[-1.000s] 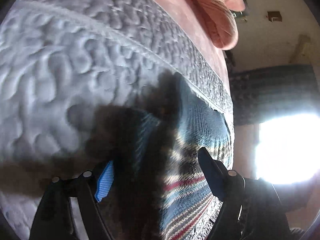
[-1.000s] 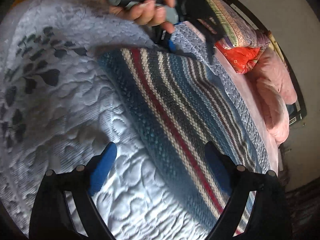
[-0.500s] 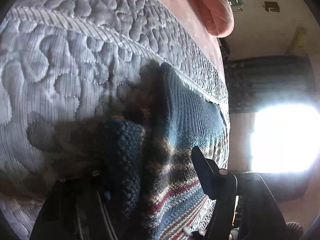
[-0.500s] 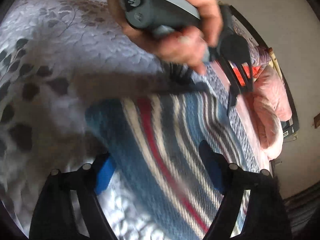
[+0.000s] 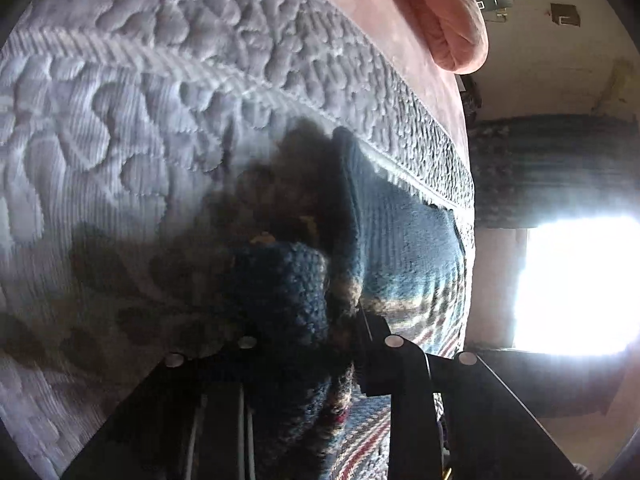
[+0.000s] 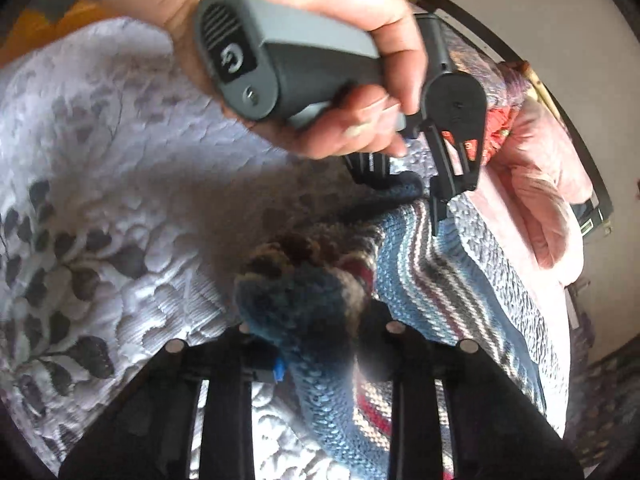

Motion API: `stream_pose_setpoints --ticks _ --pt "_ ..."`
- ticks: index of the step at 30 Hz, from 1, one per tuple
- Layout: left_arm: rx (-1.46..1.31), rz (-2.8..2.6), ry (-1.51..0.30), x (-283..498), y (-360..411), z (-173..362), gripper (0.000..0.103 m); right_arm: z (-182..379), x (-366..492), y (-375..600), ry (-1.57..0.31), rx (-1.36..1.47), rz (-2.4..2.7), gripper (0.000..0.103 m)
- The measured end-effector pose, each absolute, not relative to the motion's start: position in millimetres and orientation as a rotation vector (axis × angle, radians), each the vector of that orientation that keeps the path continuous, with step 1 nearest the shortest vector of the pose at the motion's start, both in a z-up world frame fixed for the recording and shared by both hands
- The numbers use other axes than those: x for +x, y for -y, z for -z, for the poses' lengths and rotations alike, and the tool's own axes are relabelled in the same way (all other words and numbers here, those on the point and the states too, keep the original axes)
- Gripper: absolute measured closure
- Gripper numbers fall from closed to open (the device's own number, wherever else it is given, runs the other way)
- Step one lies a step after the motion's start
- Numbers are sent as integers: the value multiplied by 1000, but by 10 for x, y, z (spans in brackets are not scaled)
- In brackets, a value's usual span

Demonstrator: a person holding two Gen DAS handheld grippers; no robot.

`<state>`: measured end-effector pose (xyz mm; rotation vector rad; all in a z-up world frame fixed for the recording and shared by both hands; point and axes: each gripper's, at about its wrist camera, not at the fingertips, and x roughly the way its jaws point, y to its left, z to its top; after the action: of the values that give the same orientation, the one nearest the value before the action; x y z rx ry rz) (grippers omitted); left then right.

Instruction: Fold small clothes

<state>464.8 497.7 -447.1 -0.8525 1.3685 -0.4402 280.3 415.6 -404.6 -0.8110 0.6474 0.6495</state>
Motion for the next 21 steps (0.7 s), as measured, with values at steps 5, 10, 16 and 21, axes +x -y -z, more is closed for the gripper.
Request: stream_pose_setpoints --ticks 5,10,16,21 --pt "-805 427 -1364 4704 -4855 4168 80 3763 2838 -4023 -646 -729 -634 80" --pt "-744 421 -1354 4730 -4696 3842 81 3504 2840 -3892 -639 -654 -617 82" --pt "-706 404 -1336 4765 -4554 3509 82 3152 2897 -3613 -630 -547 -589 83" --pt "-668 399 -1326 4802 -4342 3243 82 2928 2952 -3356 -625 -482 -566 84"
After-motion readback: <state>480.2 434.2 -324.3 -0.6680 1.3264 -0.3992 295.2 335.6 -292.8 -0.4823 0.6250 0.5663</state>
